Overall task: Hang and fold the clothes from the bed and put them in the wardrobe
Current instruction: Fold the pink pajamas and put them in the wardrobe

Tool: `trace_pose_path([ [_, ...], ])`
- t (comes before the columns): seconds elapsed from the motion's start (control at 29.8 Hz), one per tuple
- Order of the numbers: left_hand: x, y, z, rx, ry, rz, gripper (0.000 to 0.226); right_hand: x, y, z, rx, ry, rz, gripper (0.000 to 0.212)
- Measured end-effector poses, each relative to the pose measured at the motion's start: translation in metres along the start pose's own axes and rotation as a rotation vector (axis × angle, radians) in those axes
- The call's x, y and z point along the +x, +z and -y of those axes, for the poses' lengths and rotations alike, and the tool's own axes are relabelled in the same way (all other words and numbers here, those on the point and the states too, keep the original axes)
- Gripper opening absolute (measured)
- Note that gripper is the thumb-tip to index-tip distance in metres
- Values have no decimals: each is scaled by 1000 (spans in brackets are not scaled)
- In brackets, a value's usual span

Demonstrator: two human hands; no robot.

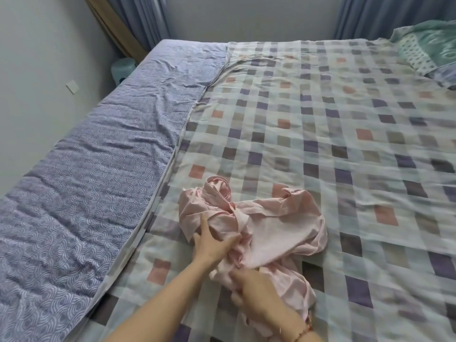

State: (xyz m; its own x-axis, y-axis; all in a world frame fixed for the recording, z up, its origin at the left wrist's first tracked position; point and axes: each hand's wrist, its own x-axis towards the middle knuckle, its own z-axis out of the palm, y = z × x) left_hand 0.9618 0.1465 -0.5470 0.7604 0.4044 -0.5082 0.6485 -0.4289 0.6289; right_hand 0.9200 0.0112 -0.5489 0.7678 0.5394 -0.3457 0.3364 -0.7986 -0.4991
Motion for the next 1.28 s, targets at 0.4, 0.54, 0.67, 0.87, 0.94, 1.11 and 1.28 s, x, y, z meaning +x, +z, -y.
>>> trace_pose_path([
  [0.4, -28, -136, 150, -283, -571, -795, 31, -45, 56, 26, 396, 515, 221, 42],
  [0.54, -41, -147, 178, 107, -486, -610, 34, -30, 44, 35, 59, 234, 356, 16],
  [0.67, -29, -120, 163, 619, 214, -208, 67, 1, 36, 35, 62, 324, -183, 51],
  [0.87, -29, -132, 146, 289, 108, -410, 37, 7, 24, -1, 356, 882, -159, 59],
  [0.94, -34, -169, 172, 177, -150, -550, 27, -9, 23, -3, 438, 712, -8, 41],
  [1.11, -52, -231, 222, 59, -743, -562, 52, -4, 4, 39, 676, 339, -234, 15],
  [1.28, -99, -161, 124, 176, 702, -58, 95, -12, -36, 116, 707, 1, 106, 17],
])
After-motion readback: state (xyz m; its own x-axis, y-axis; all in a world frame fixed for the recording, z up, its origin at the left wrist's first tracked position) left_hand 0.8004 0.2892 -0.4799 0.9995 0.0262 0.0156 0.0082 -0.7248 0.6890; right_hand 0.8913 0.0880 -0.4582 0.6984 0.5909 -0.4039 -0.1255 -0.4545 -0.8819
